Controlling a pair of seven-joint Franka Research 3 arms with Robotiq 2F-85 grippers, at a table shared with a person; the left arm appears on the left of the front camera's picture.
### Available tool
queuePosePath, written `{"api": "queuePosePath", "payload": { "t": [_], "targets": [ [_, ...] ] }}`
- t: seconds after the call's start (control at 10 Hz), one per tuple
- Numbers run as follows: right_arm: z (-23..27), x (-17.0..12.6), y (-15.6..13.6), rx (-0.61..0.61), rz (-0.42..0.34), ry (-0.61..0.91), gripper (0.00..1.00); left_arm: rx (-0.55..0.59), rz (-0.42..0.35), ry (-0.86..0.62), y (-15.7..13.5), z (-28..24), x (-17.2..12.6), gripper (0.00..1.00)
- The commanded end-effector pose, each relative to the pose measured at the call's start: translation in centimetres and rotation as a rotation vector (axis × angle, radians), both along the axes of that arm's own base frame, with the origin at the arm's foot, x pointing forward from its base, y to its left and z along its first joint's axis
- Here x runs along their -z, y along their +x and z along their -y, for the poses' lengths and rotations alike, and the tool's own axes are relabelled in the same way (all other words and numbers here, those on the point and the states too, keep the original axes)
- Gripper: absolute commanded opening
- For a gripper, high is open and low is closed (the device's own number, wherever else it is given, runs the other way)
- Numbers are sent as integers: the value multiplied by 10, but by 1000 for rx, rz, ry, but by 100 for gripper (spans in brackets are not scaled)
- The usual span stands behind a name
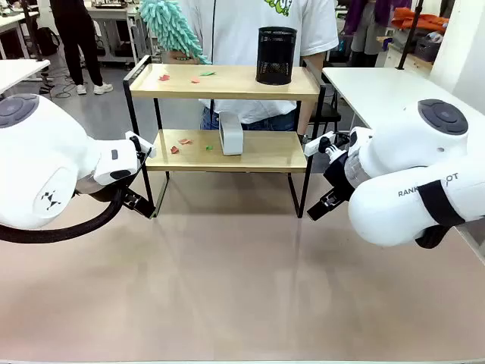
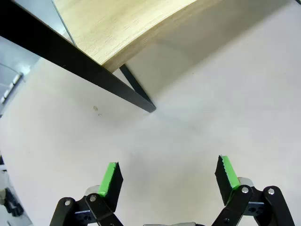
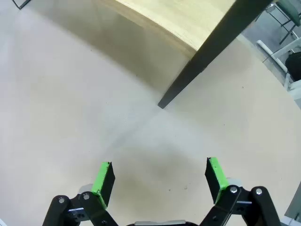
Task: Clean the shelf.
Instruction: Pick up the Duster from the human.
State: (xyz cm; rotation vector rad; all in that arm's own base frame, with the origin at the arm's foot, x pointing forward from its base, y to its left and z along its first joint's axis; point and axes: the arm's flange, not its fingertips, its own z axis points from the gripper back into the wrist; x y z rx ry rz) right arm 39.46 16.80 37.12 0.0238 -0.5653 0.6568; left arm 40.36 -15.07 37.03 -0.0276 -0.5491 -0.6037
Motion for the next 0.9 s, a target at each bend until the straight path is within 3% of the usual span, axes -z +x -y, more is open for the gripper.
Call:
{"api": "queuePosePath", "payload": {
  "t": [0.0, 0.8],
  "targets": [
    [0, 0, 0, 0, 0, 0, 100, 0, 0, 0, 0, 0, 0, 100],
    [0, 0, 0, 0, 0, 0, 100, 0, 0, 0, 0, 0, 0, 100]
  ]
}}
